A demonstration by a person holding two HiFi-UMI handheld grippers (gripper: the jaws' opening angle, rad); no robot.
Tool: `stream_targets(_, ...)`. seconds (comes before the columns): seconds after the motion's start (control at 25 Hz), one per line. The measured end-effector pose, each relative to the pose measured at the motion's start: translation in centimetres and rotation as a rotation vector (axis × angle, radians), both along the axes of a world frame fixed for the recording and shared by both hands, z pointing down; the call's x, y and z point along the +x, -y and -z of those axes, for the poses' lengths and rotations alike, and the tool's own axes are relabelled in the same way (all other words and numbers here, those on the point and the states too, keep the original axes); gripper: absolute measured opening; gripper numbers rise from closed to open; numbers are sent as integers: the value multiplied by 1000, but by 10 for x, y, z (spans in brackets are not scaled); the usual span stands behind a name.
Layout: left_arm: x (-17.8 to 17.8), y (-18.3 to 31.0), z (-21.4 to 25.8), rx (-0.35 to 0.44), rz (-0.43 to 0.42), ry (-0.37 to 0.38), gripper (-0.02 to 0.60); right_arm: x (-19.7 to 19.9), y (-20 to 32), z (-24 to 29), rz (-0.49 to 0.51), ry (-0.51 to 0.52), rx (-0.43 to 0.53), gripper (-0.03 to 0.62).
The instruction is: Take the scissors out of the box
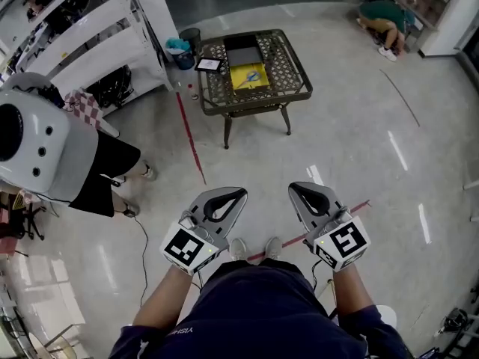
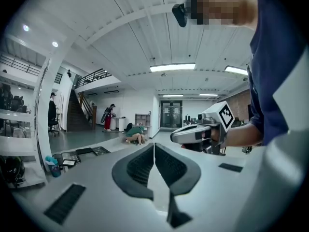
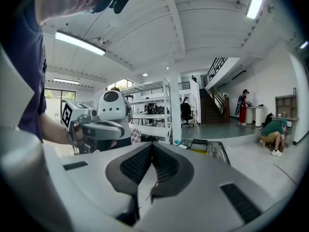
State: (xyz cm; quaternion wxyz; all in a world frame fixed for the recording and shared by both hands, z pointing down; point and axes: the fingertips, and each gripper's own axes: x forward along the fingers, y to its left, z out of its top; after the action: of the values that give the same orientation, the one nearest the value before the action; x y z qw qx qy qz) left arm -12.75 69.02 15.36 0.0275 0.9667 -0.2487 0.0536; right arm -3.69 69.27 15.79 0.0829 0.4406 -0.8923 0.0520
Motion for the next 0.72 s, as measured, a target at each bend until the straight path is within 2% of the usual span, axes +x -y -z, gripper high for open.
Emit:
stream_targets(0.28, 9, 13, -7, -12, -2, 16, 26, 19, 13, -2, -37, 30, -13, 18)
stream_targets(0.72, 50, 25, -24, -27, 48, 28, 26, 68, 21, -15, -6, 41, -26, 18)
